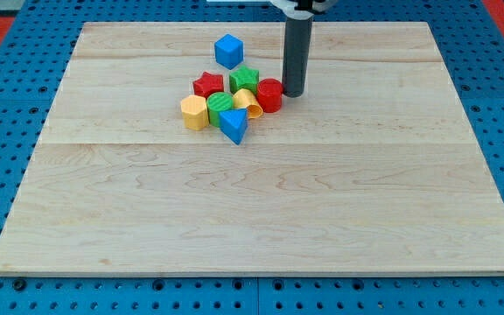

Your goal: Push the arm away from the blocks

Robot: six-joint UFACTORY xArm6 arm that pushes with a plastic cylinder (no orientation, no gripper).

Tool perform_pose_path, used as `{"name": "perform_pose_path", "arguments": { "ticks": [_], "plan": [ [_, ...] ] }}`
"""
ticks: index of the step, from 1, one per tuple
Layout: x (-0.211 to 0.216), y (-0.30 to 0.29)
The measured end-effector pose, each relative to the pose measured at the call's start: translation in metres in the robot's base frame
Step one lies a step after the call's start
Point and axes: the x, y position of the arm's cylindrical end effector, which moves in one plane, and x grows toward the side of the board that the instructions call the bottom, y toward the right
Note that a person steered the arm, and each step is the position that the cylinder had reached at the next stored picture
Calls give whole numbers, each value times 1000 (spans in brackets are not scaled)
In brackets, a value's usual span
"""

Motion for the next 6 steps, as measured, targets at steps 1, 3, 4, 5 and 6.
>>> {"name": "perform_pose_path", "arguments": {
  "ticks": [1, 3, 4, 5, 6],
  "plan": [
    [10, -26],
    [57, 39],
    [73, 25],
    [58, 66],
    [-24, 86]
  ]
}}
